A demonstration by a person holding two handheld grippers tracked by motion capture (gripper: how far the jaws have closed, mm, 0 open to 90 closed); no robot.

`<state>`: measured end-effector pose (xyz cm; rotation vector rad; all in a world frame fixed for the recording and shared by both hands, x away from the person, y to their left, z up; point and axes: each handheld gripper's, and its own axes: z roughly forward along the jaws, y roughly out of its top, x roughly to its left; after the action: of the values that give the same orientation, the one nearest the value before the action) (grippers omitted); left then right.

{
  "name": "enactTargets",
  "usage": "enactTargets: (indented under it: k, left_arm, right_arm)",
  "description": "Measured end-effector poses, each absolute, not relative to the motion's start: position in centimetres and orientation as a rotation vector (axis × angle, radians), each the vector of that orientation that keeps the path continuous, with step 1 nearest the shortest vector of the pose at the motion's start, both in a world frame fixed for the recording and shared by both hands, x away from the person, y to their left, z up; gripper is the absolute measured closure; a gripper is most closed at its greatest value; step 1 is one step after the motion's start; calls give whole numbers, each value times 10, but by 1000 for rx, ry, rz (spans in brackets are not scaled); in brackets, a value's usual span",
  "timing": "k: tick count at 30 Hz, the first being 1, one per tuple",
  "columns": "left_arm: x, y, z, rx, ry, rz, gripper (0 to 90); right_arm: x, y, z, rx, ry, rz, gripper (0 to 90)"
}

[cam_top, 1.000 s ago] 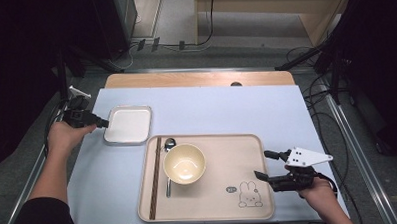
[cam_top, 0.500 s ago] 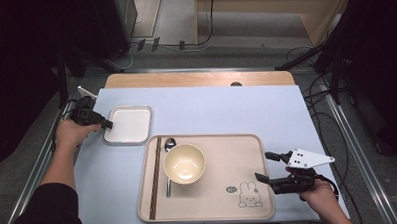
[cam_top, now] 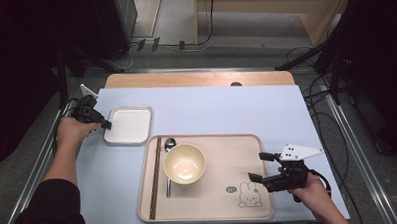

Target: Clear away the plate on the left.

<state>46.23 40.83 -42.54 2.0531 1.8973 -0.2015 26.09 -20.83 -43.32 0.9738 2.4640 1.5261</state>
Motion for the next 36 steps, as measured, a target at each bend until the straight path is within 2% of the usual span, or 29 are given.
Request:
enactTargets:
  k: [8,12,17,24,36]
  left_arm:
    - [462,412,-420,1980,1932,-238,900]
    - [461,415,-416,1967,1945,-235,900]
    - [456,415,-406,1945,1935,-240,900]
    - [449,412,-393,1925,1915,-247,900]
    - [448,379,-367,1946,1856,-252,900]
  right_arm:
    - [267,-203,-426,1007,2375,1476,152]
    - [271,-203,-424,1073,2367,1460,171]
    - [276,-202,-420,1100,2368,1468,269]
    - [282,-189,-412,1074,2360,1485,257]
    - [299,-158,-402,1079,2352,1481,282]
